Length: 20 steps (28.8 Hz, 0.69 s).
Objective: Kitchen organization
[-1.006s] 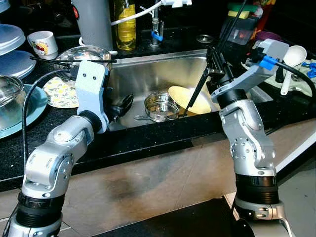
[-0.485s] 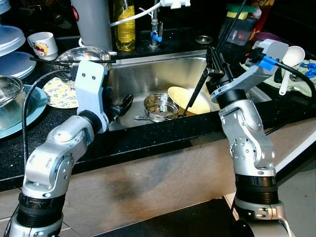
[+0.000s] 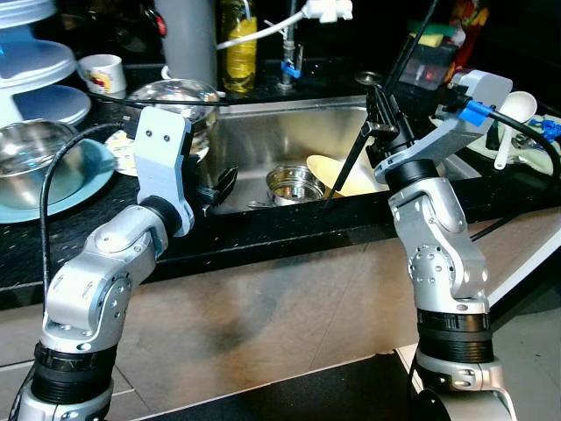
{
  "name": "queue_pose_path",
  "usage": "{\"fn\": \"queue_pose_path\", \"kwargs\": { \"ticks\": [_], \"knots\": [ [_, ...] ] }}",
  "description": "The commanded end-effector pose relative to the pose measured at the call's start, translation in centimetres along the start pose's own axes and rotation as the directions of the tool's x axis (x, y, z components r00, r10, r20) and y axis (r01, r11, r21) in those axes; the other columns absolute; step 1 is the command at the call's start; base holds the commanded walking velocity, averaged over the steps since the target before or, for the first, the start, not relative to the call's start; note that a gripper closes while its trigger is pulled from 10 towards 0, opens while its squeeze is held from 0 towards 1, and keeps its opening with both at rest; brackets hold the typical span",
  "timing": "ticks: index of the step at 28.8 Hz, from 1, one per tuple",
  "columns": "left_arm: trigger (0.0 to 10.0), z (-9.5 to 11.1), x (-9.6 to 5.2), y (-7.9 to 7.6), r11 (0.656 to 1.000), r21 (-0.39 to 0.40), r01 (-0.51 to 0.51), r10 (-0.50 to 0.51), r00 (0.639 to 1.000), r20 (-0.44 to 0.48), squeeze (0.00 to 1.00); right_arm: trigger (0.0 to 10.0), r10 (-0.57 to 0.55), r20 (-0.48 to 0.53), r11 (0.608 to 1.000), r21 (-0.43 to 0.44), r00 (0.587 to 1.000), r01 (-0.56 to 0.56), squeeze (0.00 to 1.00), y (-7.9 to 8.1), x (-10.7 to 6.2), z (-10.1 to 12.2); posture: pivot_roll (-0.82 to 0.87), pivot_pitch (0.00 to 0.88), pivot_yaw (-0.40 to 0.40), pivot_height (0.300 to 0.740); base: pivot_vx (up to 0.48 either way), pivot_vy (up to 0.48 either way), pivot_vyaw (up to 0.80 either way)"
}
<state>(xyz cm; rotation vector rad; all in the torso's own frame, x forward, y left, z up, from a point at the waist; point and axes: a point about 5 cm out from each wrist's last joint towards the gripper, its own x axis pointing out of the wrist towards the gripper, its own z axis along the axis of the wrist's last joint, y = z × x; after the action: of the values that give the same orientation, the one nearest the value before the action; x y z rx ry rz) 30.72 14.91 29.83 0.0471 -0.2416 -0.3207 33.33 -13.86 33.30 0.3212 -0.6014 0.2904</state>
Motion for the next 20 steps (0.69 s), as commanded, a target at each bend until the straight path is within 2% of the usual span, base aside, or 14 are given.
{"fn": "queue_pose_path", "kwargs": {
  "ticks": [1,20],
  "knots": [
    [10.0,0.09,-0.09,-0.19,1.0,-0.004,0.006,-0.006,1.0,0.006,0.0,10.0,-0.004,0.021,1.0,-0.006,1.0,0.004,0.0,-0.14,-0.07,0.27,-0.03,0.137,-0.043,0.74,0.0,0.0,0.0],
    [10.0,0.12,-0.05,-0.26,1.0,0.02,0.015,-0.015,1.0,-0.004,0.0,10.0,-0.004,0.017,1.0,0.01,1.0,0.004,0.0,-0.14,-0.18,0.18,-0.03,0.136,-0.042,0.74,0.0,0.0,0.0]
  ]
}}
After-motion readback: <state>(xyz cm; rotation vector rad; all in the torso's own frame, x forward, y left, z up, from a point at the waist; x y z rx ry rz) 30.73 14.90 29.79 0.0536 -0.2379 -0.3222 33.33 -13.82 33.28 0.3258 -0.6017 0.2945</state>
